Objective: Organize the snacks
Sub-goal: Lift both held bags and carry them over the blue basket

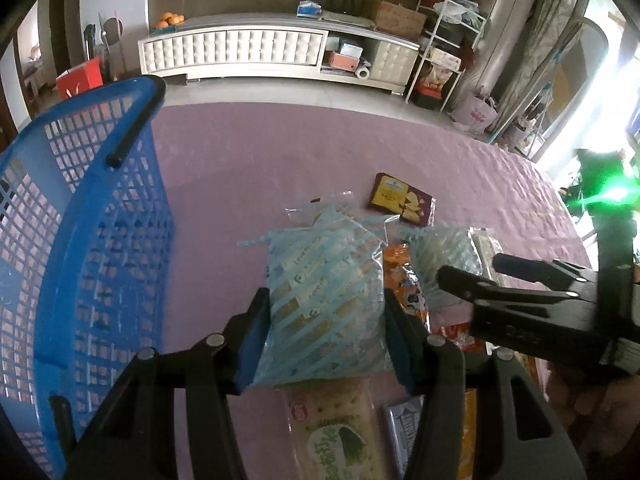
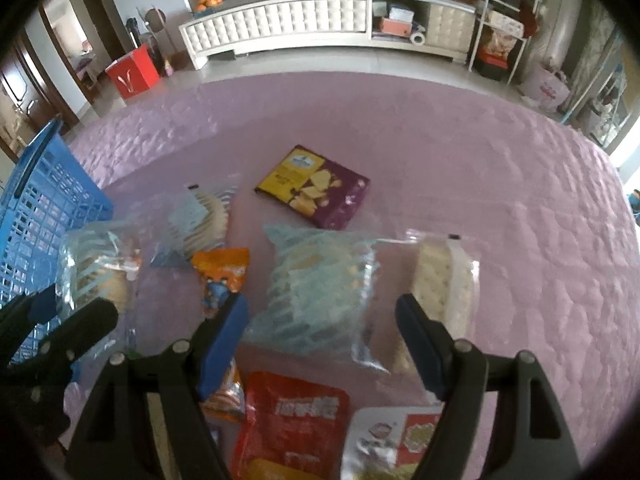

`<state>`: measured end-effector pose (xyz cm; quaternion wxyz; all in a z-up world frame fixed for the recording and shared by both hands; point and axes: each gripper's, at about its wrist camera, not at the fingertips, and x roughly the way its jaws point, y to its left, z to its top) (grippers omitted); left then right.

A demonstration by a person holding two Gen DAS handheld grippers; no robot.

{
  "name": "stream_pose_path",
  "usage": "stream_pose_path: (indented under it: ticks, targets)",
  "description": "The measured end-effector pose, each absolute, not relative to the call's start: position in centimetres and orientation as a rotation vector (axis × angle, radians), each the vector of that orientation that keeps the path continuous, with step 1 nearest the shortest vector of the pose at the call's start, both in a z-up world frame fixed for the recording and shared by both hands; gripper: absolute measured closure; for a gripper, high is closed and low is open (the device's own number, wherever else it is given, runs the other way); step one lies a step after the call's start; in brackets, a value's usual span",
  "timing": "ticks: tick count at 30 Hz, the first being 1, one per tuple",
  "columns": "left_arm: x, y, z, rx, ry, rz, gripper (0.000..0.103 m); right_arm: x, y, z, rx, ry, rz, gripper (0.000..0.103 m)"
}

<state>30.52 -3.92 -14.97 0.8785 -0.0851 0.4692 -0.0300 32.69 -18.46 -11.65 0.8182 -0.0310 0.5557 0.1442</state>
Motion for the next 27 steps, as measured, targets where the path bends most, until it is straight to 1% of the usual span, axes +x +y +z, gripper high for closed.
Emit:
stream_pose_path:
  ticks: [4,6,7,8,10,16,21,27]
  targets:
    - [30.7,-4.2,-15.2,-0.176,0.981,-0.071,0.052,33.1,-18.0,-12.7,-0.079,1.213,0.307,0.023]
    - [30.7,-4.1,-15.3,-0.176,0.982,-0.072,0.052,33.2,-17.8,-13.1,-0.086,1.22,0.303,0.027]
    - [30.8,-4.1,-15.3,-0.177,0.983,-0.072,0.052,33.2,-17.8,-13.1,-0.09,1.212,0.301,0.036]
    - [30.8,-4.0,-15.3,-0.178,0.982,-0.075,0.052,33.0,-18.0,-13.0,-0.096,1.194,0.283,0.041]
    - [30.9,-4.2,-15.4,-0.181,0.985,-0.074,0.052,32.6,-18.3,-12.5,-0.075,1.183,0.29,0.043]
    - [30.0,-4.1,-14.1,-0.184,0.971,-0.071,0.052,30.1,-19.6,-9.9,-0.056,1.135,0.296,0.043]
    - [28.3,-4.4,-12.2,-0.192,0.943,-0.078,0.052,27.1,-19.9,-5.9,-0.051,1.048,0.301,0.043]
    - [25.2,-4.9,-8.7,-0.183,0.88,-0.096,0.052,22.8,-19.5,-0.5,-0.055,0.939,0.328,0.043]
